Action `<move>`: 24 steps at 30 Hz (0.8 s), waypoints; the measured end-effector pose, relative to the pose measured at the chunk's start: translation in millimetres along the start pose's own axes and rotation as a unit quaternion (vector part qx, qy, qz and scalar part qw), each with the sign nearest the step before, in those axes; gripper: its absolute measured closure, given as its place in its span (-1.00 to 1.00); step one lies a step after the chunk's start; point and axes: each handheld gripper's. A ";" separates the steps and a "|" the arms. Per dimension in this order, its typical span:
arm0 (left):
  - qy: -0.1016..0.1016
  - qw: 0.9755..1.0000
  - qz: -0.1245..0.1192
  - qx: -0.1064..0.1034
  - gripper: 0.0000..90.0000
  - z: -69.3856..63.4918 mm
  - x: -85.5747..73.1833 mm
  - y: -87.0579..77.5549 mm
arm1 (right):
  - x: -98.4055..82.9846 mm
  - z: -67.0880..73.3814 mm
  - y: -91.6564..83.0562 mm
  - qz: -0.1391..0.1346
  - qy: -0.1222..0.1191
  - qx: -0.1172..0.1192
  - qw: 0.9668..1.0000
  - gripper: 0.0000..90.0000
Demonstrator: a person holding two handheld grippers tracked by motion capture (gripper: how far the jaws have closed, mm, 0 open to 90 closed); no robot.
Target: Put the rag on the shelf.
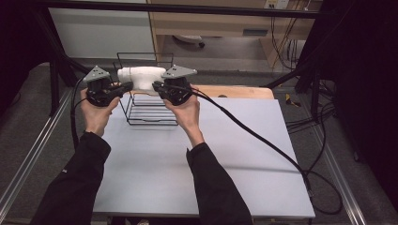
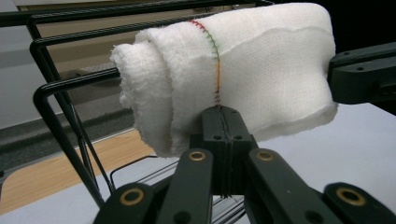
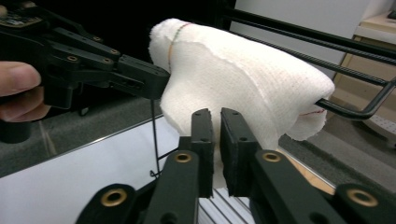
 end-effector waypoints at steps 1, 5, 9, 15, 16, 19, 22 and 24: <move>0.000 1.000 0.000 -0.002 0.97 -0.1 -0.4 -2.2 | 0.8 1.4 -2.3 0.000 0.000 0.003 1.000 0.79; 0.006 1.000 0.006 -0.007 0.80 -0.2 -2.6 -12.2 | 3.0 4.9 -13.6 0.003 0.014 0.014 1.000 0.52; 0.011 1.000 0.015 -0.009 0.53 0.2 -8.6 -20.9 | 1.3 7.6 -25.3 0.016 0.014 0.010 1.000 0.26; 0.015 0.999 0.033 -0.021 0.16 -1.0 -27.8 -30.5 | -12.8 7.1 -43.6 0.035 0.032 0.007 0.999 -0.24; 0.015 0.999 0.039 -0.023 0.08 -1.4 -32.1 -31.4 | -16.6 6.5 -47.0 0.037 0.033 0.005 0.999 -0.31; 0.007 0.998 0.050 -0.026 -0.16 -1.5 -47.5 -32.9 | -29.2 4.2 -59.7 0.036 0.044 0.009 0.998 -0.49; 0.007 0.998 0.061 -0.030 -0.40 -1.8 -64.7 -32.9 | -43.5 1.7 -72.2 0.039 0.056 0.011 0.998 -0.64; 0.003 0.997 0.071 -0.031 -0.52 -2.0 -75.6 -32.8 | -53.7 0.0 -80.6 0.044 0.064 0.010 0.997 -0.68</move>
Point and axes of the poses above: each handheld gripper's, and its own axes: y roughly forward along the jaws, x roughly out of its top, z roughly to its left, and after that the axes turned 12 degrees about x, right-handed
